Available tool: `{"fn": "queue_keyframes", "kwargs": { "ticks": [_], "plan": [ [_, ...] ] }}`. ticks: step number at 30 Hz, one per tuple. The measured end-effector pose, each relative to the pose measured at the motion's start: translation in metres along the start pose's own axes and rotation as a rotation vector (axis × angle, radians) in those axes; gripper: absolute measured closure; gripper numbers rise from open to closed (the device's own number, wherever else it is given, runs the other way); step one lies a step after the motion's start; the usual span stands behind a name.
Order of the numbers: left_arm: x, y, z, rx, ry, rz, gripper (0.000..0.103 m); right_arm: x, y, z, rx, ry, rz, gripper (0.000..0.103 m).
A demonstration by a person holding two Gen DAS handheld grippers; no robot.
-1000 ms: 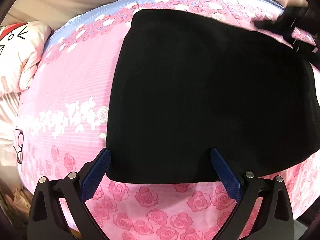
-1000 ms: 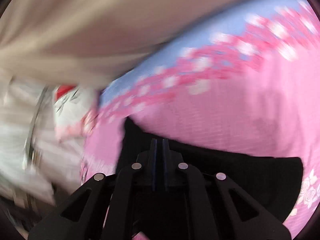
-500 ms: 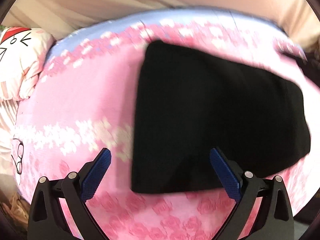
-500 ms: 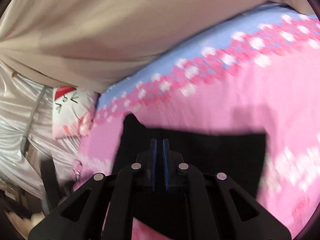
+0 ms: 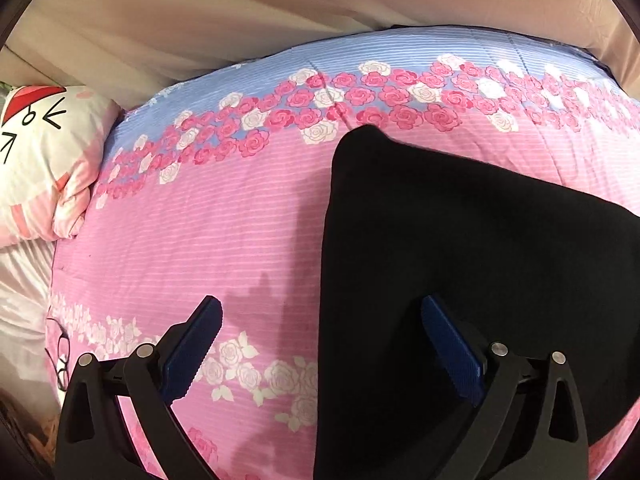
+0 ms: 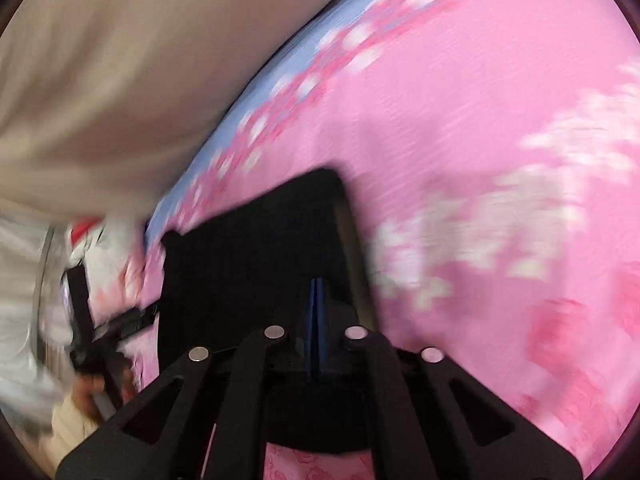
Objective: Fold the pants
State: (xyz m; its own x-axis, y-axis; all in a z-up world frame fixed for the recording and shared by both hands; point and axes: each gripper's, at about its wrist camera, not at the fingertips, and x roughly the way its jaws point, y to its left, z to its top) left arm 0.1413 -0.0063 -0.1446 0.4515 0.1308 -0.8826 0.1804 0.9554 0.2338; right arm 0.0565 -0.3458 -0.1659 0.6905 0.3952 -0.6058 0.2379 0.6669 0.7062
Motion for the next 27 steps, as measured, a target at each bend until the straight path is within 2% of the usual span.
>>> {"fn": "queue_keyframes", "kwargs": {
  "ticks": [2,4,6,7,9,12,14,15,17,20,23,25,27],
  "plan": [
    [-0.010,-0.006,-0.001,0.013,-0.007,0.023,0.005,-0.021,0.013,-0.005,-0.041,-0.014,0.041,0.096],
    [-0.024,-0.012,-0.005,0.033,-0.015,0.016,0.005,-0.027,0.026,-0.016,-0.099,0.021,0.055,0.096],
    [-0.035,-0.021,-0.009,0.048,-0.014,-0.006,0.005,-0.006,0.026,-0.034,-0.157,0.081,-0.028,0.097],
    [-0.039,-0.026,-0.012,0.055,-0.011,-0.016,0.005,0.006,0.012,-0.041,-0.130,0.125,-0.092,0.100],
    [-0.048,-0.037,-0.019,0.069,0.000,-0.043,0.005,-0.005,0.001,-0.044,-0.053,0.095,-0.107,0.095],
    [-0.057,-0.051,-0.027,0.099,0.007,-0.073,0.005,-0.035,0.026,-0.046,-0.115,0.021,-0.065,0.095],
    [-0.062,-0.061,-0.033,0.119,0.008,-0.094,0.005,-0.027,0.039,-0.057,-0.209,0.066,-0.075,0.096],
    [-0.063,-0.065,-0.035,0.125,0.011,-0.104,0.005,-0.018,0.037,-0.062,-0.239,0.094,-0.126,0.097],
    [-0.067,-0.073,-0.039,0.132,0.014,-0.119,0.005,-0.004,0.021,-0.072,-0.217,0.130,-0.192,0.097],
    [-0.072,-0.080,-0.043,0.145,0.013,-0.125,0.005,-0.029,0.016,-0.070,-0.130,0.074,-0.157,0.095],
    [-0.072,-0.078,-0.049,0.149,0.014,-0.114,0.005,-0.046,0.043,-0.073,-0.253,0.055,-0.100,0.095],
    [-0.061,-0.072,-0.057,0.133,0.048,-0.106,0.005,-0.032,0.046,-0.079,-0.307,0.102,-0.130,0.096],
    [-0.052,-0.065,-0.065,0.119,0.080,-0.094,0.005,-0.004,0.025,-0.087,-0.289,0.198,-0.185,0.099]
  ]
}}
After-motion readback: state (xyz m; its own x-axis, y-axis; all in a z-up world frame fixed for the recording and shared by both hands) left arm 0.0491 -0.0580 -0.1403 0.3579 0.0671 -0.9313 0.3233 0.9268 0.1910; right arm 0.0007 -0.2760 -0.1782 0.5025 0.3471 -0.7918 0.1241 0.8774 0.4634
